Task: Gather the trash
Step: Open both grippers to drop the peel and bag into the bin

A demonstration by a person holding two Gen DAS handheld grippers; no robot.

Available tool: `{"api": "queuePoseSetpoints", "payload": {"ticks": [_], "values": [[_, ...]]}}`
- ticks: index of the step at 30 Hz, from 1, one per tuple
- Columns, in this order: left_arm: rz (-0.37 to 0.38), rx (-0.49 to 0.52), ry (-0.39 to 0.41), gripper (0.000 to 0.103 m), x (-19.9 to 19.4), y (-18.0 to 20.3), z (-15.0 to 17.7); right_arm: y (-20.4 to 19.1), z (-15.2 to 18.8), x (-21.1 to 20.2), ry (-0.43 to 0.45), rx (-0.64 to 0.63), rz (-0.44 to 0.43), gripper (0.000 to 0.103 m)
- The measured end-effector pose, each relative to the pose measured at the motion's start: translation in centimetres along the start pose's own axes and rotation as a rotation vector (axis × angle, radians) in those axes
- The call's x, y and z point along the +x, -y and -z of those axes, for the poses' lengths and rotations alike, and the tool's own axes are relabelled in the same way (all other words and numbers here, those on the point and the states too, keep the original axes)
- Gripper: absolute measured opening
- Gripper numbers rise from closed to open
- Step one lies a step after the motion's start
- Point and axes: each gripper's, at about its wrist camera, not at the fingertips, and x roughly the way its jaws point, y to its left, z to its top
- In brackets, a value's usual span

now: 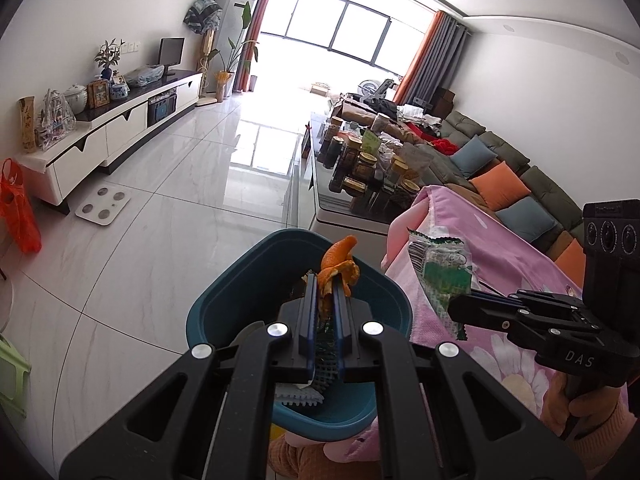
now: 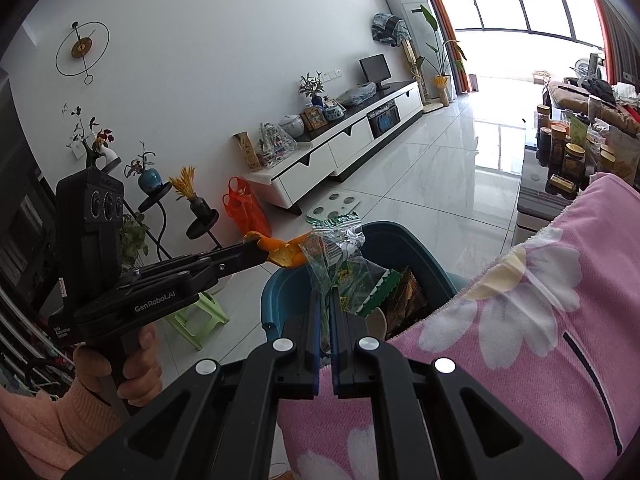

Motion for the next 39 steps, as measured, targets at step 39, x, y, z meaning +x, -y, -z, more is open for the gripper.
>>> {"api": "queuePoseSetpoints", "payload": {"ticks": [39], "values": [[-0.053,-0.056,-0.079,0.007,6.0,-1.8,1.3,1.1,-1.2,4.6,-0.107,0.034,0.026,0.003]]}}
